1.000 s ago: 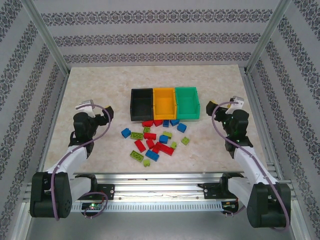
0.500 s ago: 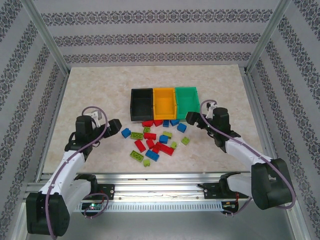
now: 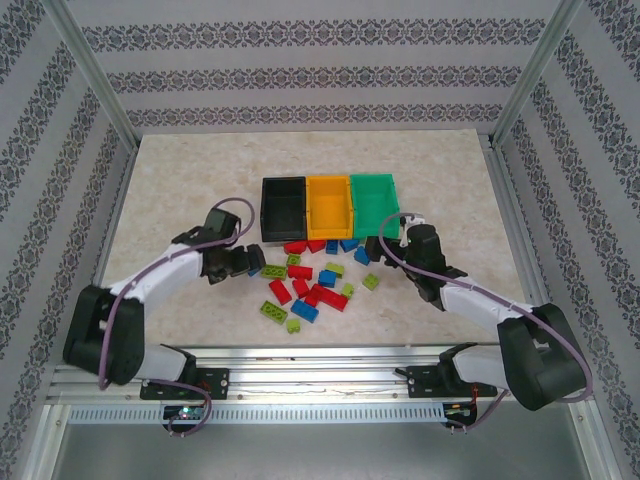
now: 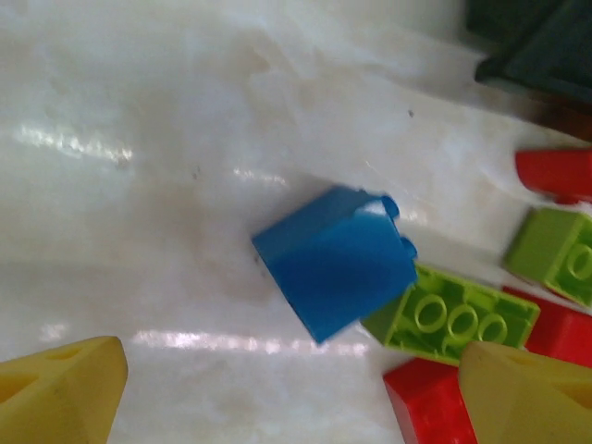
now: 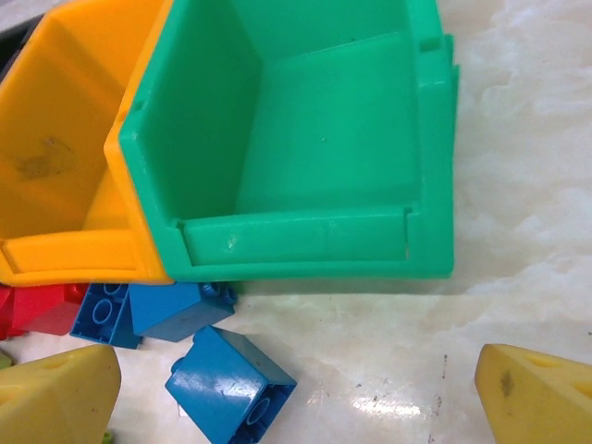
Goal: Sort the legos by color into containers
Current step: Pick up the lego from the center of the table, then place the lego in the container.
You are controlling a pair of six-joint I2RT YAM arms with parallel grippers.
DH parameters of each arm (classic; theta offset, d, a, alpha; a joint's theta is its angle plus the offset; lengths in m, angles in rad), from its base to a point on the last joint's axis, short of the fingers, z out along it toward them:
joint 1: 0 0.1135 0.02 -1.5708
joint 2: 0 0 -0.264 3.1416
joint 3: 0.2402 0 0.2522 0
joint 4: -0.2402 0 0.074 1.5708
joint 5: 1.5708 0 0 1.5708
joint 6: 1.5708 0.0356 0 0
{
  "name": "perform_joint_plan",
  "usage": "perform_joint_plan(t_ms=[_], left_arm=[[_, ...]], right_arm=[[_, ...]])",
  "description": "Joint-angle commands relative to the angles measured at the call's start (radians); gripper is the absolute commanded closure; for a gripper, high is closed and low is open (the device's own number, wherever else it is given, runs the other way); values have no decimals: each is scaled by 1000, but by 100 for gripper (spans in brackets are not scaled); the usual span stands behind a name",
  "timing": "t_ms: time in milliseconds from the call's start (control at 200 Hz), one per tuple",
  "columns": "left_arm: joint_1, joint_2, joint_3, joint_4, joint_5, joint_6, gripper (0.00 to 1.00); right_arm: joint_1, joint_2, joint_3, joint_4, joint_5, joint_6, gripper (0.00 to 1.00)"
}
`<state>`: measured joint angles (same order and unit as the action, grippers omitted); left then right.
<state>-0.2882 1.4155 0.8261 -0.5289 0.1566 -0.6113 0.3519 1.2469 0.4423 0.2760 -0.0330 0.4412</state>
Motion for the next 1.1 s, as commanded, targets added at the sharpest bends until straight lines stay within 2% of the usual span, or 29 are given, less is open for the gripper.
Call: perform_joint_plan(t_ms=[0,205,245,350,425,505,615,710,844,1094], left_arm=[[-32,79,97,-141,-126,27,7],[-75,202,162,-105,-144,2,9],[-87,225,182,-120,-160,4,13],[-114,276,217,-146,-202,3,15],[-118,295,218,-137,-203,7,31],[-119,303,212,-122,-198,5,39],[-120,273,197,-107,-202,3,47],[-120,217,171,-83,-208,0,59],[-124,113,140,-61,-217,-2,64],[-131,-30,157,17,-188,8,65]], right_arm=[[33,13,32,-1,53,-46,2],[55,20,38,-3,74,-62,2],[55,25,39,-4,80,-64,2],[55,34,42,-1,85,-67,2],[55,41,45,-1,83,-67,2],[56,48,49,0,83,-68,2],[56,55,52,0,80,-67,2],[56,58,55,0,75,-64,2],[58,59,55,3,74,-61,2],[58,48,50,4,80,-58,2]])
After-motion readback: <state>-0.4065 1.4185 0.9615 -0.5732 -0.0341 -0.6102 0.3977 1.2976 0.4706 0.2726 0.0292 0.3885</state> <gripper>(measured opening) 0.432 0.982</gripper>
